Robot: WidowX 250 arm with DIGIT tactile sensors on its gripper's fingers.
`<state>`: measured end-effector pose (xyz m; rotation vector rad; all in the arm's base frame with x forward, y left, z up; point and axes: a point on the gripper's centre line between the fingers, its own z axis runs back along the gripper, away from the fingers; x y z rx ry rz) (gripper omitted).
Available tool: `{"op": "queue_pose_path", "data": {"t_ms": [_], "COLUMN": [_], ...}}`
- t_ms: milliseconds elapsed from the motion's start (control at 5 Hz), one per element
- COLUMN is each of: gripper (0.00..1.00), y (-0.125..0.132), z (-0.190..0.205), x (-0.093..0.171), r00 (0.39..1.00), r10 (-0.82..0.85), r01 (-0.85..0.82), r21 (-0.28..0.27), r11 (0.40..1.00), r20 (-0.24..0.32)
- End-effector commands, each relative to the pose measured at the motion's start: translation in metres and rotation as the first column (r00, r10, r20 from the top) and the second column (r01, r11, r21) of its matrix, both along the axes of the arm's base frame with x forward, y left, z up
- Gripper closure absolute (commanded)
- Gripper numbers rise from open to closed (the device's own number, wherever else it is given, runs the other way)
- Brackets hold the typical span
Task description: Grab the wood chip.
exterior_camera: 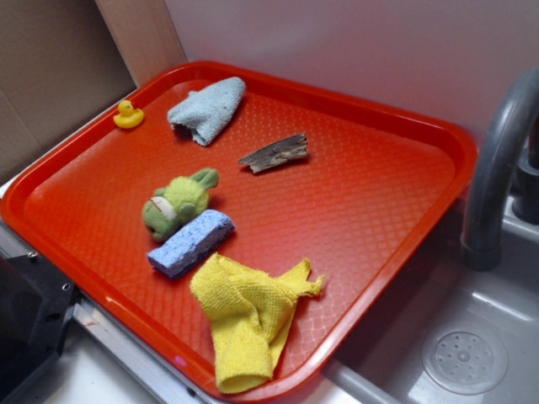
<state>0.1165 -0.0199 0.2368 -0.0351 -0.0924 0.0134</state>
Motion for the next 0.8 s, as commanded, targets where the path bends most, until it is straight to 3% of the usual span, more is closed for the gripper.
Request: {"op": "queue_pose_path", "data": {"t_ms": [0,200,400,600], "gripper": [0.0,0.0,0.0,0.0], "y": [0.0,-0.008,-0.016,-0.031], "z": [0.0,-0.028,-0.053,-0.089], "x": [0.0,0.045,0.069,0.103], "r00": [1.0,0.993,0.97,0.91], "r10": [0.0,-0.092,-0.23,-0.395], "r01": [0.0,0.093,0.232,0.408], "r21": [0.0,-0.001,-0.016,-0.103], "r11": [1.0,0.996,0.973,0.907], "r20": [0.0,0.076,0.082,0.126]}}
